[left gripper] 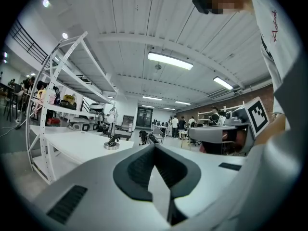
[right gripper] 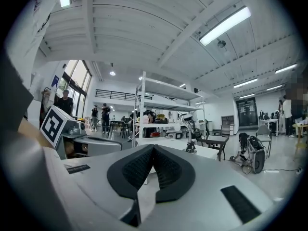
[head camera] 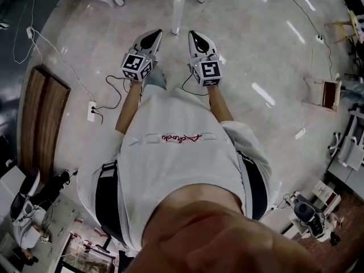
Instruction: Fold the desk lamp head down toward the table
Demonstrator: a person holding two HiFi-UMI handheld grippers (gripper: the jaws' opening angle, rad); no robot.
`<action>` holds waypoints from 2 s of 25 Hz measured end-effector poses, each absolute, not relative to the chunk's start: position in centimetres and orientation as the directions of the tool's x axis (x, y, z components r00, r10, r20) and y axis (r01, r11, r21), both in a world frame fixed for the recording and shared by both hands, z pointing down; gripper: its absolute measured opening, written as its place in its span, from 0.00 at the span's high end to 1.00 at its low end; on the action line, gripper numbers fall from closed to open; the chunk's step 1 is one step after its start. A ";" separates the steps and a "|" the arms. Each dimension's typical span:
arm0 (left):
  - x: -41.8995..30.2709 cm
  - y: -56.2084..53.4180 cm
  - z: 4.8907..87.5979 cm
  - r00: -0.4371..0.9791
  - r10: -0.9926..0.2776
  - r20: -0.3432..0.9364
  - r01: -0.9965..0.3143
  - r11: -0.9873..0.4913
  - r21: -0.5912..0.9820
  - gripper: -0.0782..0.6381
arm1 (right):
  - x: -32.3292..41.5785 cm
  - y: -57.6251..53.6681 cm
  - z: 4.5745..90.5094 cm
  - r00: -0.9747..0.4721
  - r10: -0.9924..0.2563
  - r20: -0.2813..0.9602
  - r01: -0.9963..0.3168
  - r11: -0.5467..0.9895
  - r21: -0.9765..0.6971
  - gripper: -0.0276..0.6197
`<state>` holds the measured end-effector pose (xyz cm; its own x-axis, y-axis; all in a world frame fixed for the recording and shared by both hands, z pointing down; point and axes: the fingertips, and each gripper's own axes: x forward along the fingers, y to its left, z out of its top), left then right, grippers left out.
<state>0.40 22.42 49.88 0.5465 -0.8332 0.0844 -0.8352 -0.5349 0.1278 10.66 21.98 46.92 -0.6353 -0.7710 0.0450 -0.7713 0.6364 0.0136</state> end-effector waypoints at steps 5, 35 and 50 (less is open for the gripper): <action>0.4 20.7 50.1 0.559 -0.825 0.080 -0.827 -0.548 0.126 0.86 | 10.5 20.2 46.8 -0.631 -0.775 0.039 -0.774 0.632 0.026 0.93; -6.5 -2.6 51.8 0.593 -0.801 0.080 -0.799 -0.573 0.184 0.86 | 4.0 -2.8 47.4 -0.595 -0.799 0.088 -0.798 0.600 0.057 0.93; -8.9 -15.4 50.3 0.653 -0.753 0.074 -0.751 -0.634 0.184 0.86 | 3.7 -15.5 45.5 -0.481 -0.873 0.084 -0.871 0.487 0.070 0.93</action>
